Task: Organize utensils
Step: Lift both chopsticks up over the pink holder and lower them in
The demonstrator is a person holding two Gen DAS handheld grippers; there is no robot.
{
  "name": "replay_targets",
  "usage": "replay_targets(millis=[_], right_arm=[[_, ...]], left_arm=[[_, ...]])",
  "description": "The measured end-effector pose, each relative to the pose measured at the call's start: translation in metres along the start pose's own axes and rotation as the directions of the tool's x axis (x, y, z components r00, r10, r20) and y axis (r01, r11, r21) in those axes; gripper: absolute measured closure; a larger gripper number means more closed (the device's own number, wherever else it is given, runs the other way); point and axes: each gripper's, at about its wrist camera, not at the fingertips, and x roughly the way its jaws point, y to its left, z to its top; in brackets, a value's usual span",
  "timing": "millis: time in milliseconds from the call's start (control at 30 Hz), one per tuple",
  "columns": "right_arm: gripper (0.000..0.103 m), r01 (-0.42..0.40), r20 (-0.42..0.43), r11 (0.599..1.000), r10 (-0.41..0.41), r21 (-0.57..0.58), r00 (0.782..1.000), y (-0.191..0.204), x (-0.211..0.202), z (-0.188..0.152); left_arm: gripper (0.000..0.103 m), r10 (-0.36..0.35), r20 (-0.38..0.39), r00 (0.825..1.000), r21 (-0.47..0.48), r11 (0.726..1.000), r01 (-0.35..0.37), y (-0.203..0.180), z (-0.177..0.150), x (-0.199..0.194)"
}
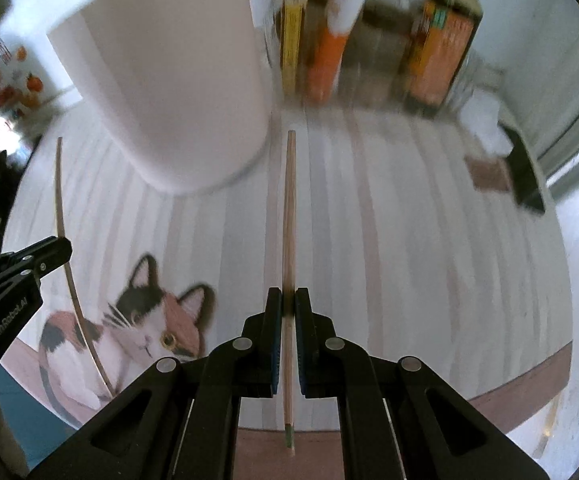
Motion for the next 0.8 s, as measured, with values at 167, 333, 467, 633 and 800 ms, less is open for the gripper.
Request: replay_targets(millis=[167,333,467,633,800], right_arm=[[0.096,-0.009,0.101,1.000,0.008,0.009,0.995,0.005,-0.032,0.012],[0.096,-0.035,0.209,0.999,0.030,0.021,0.978,0.009,-0.067,0.036],[0.096,-0.071,0.303,0.997,0.057,0.033,0.951,0.005,-0.105,0.055],[0.096,-0.129,0.405,0.991,0.101,0.043,0.909,-0.002,-0.149,0.081],[0.096,-0.199,0.489,0.978,0.148,0.054,0.860,-0.007,-0.188,0.105]], left_arm=[[0.099,-0.011,0.079,0.997,-0.028,1.000,0.014,0.011,0.020,-0.033],[0.099,-0.028,0.168,0.985,-0.054,0.998,0.037,0.015,0.038,-0.071],[0.099,-0.045,0.234,0.971,-0.067,0.996,0.063,0.029,0.052,-0.099],[0.099,-0.089,0.328,0.940,-0.057,0.992,0.114,0.030,0.071,-0.151],[0.099,-0.156,0.417,0.895,-0.051,0.980,0.194,0.033,0.098,-0.204]])
